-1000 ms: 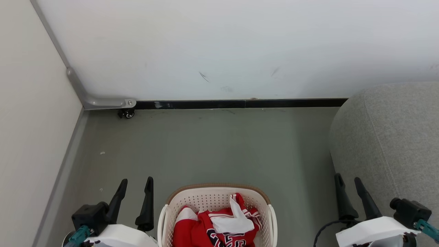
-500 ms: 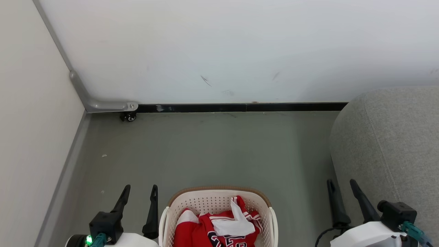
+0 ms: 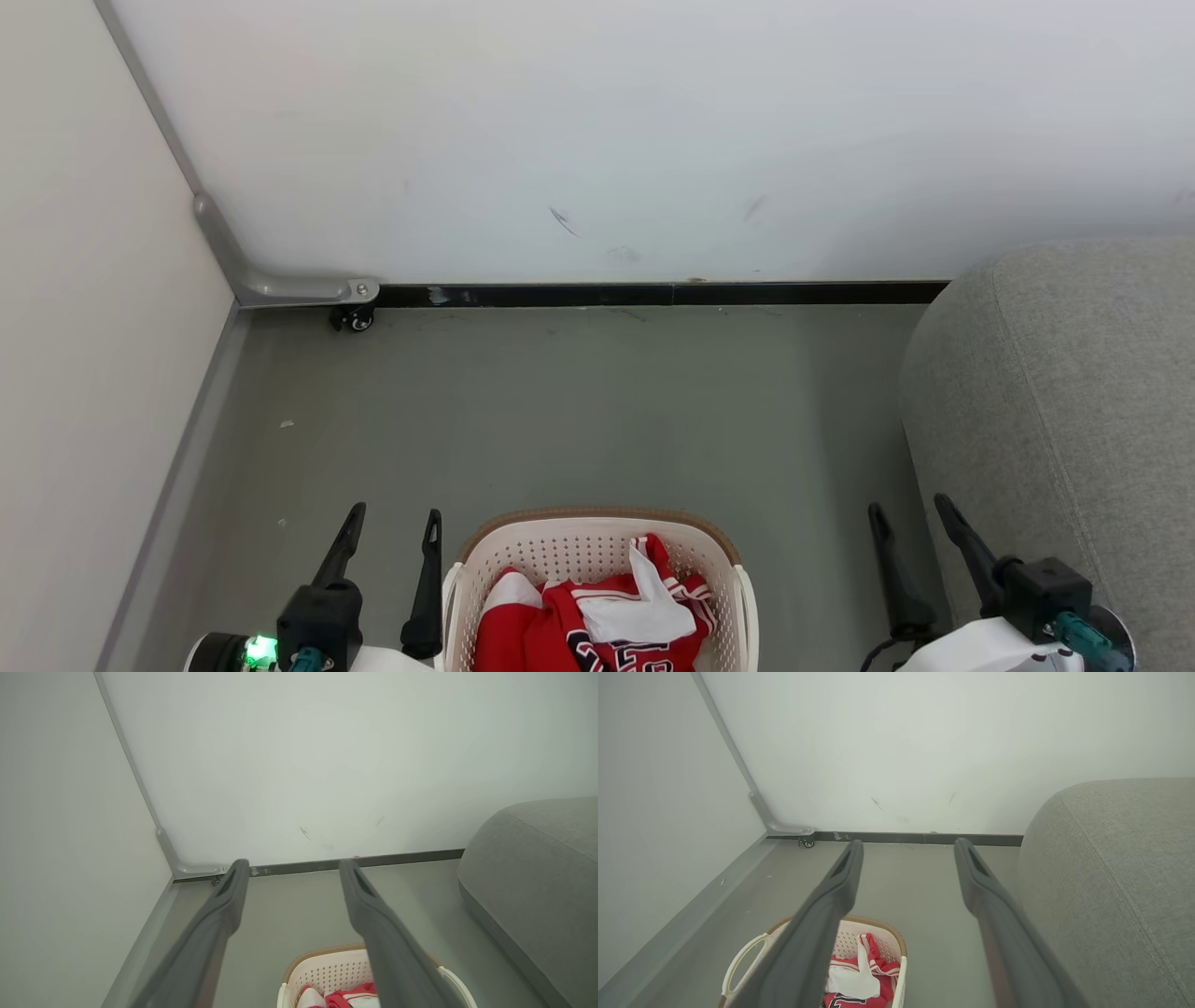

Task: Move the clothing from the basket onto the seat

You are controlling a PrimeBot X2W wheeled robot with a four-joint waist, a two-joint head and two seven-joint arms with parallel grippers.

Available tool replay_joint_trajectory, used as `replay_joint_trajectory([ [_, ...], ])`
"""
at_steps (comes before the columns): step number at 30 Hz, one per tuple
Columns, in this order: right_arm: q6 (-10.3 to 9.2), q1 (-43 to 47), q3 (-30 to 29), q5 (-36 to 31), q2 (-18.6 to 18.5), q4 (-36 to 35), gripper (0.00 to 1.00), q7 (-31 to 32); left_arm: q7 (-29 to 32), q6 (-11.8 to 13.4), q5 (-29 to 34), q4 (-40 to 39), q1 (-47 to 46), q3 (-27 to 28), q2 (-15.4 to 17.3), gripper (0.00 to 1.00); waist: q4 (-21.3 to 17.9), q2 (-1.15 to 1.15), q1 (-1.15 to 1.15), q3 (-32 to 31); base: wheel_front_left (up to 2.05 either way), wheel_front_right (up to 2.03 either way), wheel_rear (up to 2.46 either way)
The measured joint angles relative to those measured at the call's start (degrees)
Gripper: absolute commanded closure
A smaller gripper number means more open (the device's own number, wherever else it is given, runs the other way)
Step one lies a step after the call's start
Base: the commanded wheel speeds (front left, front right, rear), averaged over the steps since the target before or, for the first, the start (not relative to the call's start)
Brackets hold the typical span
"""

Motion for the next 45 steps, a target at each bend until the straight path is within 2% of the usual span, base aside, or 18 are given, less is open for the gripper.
replay_joint_trajectory([
  [7,0.01,-0.1,0.0,-3.1,0.0,0.6,0.0,-0.8,-0.6,0.5,1.4,0.9,0.0,0.2,-0.3,0.0,0.0,0.0,0.0,0.0,0.0,0.0,0.0],
  [45,0.01,-1.2,0.2,-1.1,0.0,0.9,0.0,-0.8,-0.6,0.5,0.6,2.7,-1.1,1.9,-1.0,0.0,-0.1,0.0,-0.02,0.4,0.0,0.0,0.0],
])
